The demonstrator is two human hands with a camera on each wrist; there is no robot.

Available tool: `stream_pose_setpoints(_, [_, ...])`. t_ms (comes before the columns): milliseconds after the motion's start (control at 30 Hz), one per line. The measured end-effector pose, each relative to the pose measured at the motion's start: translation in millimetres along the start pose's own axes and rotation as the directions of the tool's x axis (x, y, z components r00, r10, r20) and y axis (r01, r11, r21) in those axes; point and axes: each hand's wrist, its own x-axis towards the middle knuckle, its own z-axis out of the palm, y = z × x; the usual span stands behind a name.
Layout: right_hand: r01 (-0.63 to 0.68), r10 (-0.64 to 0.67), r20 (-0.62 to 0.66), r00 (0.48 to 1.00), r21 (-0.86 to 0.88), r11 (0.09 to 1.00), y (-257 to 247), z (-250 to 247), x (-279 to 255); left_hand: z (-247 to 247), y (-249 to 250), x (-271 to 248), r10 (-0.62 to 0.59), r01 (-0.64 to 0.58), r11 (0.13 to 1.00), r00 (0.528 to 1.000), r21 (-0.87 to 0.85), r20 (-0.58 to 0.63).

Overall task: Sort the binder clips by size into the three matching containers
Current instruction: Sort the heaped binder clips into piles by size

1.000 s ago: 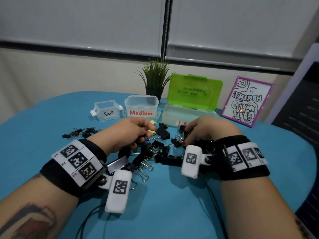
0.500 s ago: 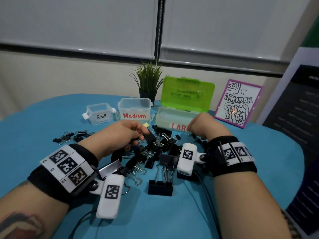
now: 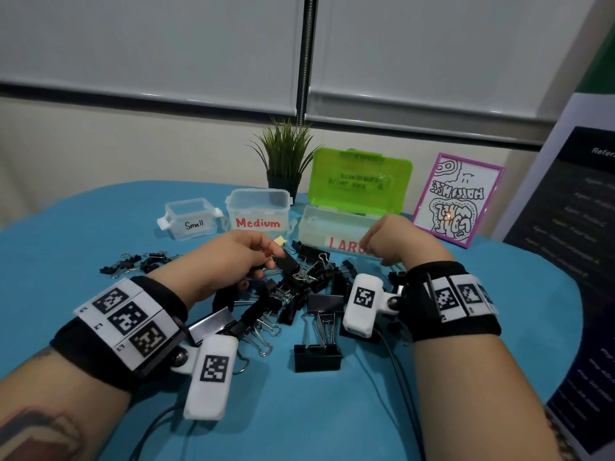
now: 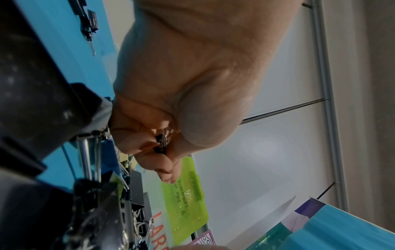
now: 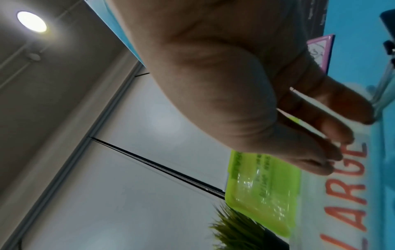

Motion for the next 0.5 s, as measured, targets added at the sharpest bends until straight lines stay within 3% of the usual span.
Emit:
stream_pose_setpoints(133, [-0.019,0.030,0.073,0.997,-0.136,0.990,1.6,5.1,-3.1,0.9,0.0,-0.3,0.004,-0.004,1.000,1.000,0.016,-0.008])
stream_pose_setpoints(300, [0.057,-0.058,0.172,0.983,0.009,0.998,-8.8,20.9,-7.5,0.2,-0.3,-1.1,0.008,-0.007,1.000,1.000,0.020,-0.003])
stream_pose_setpoints(500, [0.093,-0.100,0.187,0.977,0.042,0.995,-19.2,31.5,-9.3,0.5,0.7,-2.5,0.009,-0.009,0.999,1.000,0.031,0.002])
